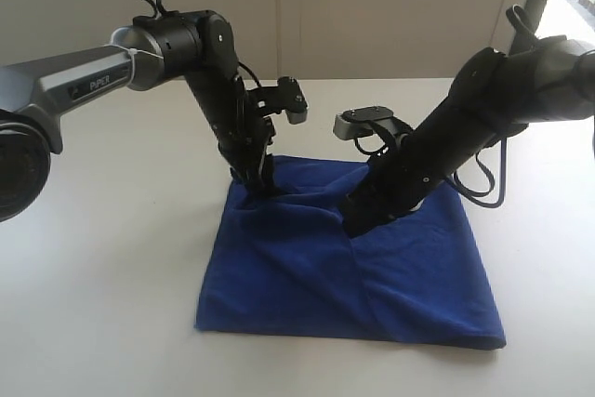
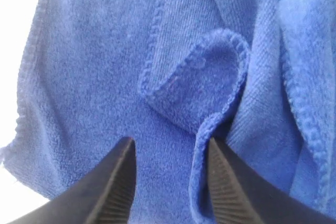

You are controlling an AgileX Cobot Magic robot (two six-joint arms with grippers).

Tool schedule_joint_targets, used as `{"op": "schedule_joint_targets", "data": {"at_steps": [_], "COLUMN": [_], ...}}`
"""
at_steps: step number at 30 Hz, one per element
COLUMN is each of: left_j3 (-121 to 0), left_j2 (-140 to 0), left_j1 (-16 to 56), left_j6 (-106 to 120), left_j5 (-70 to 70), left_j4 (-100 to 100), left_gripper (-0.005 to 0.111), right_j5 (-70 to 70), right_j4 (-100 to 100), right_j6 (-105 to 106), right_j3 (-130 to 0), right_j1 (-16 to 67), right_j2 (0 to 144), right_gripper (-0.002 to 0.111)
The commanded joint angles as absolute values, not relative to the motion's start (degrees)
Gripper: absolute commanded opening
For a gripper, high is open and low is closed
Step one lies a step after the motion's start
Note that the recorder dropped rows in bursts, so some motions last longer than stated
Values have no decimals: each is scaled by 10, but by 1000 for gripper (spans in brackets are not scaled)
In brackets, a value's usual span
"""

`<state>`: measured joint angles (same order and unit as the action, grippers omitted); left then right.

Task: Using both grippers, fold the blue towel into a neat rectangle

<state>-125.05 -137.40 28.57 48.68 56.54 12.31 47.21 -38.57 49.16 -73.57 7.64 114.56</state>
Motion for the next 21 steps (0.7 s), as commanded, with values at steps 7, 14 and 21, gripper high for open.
{"op": "schedule_joint_targets", "data": {"at_steps": [7, 14, 21], "left_j3": [-1253, -1253, -1253], "left_j2": [-1375, -1375, -1375], "left_j1": [287, 287, 282], "left_j6": [481, 481, 364], "left_j5": [556, 588, 596], "left_j4": [160, 162, 158], "left_gripper": [43, 6, 0], "right_j5": [475, 475, 476], "right_j4": [-392, -392, -392], "right_j6": [499, 504, 516], "right_j3": [-732, -732, -732], "right_j1": [75, 75, 75], "right_j2": [1145, 1145, 1145], "right_gripper": [13, 13, 18]}}
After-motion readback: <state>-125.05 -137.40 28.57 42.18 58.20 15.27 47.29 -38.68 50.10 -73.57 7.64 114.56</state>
